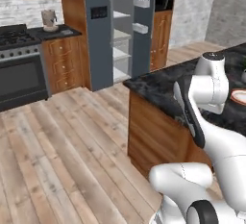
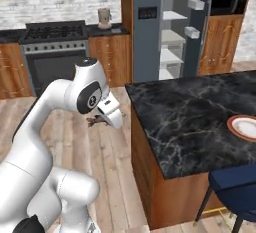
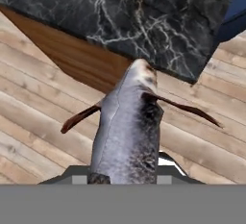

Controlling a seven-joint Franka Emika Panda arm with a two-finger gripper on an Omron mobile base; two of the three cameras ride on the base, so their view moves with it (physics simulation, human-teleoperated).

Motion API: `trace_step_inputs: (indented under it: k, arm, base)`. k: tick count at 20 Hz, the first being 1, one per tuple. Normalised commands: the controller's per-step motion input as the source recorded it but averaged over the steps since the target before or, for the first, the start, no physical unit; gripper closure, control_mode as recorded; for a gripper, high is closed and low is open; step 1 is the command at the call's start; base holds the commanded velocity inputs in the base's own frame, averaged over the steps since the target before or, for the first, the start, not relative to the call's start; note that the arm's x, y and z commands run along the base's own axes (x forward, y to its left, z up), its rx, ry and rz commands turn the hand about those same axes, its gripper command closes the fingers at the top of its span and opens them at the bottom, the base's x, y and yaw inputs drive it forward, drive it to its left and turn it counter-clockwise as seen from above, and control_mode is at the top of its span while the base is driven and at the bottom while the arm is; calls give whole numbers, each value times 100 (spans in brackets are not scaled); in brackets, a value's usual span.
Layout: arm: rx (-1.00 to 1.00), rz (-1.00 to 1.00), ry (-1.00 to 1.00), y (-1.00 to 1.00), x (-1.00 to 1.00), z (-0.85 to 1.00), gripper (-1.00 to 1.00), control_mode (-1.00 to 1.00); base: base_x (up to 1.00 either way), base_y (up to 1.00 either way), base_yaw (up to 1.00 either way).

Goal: Take the fish from the fridge and place it on the digital scale on the counter by the fridge. Wait a few seconds for a reading, then move it to the plate on the dining counter.

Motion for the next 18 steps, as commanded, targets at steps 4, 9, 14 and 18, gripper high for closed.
trace_step_inputs:
  k: [4, 9, 14, 18]
  arm:
    - [0, 0, 0, 0, 0, 0, 100, 100]
    - [0, 0, 0, 0, 0, 0, 100, 100]
    - [0, 0, 0, 0, 0, 0, 100, 100]
    - [0, 0, 0, 0, 0, 0, 100, 100]
  base:
    - [-56, -100, 51]
    - [-33, -100, 50]
    - [-30, -100, 49]
    - [-44, -100, 48]
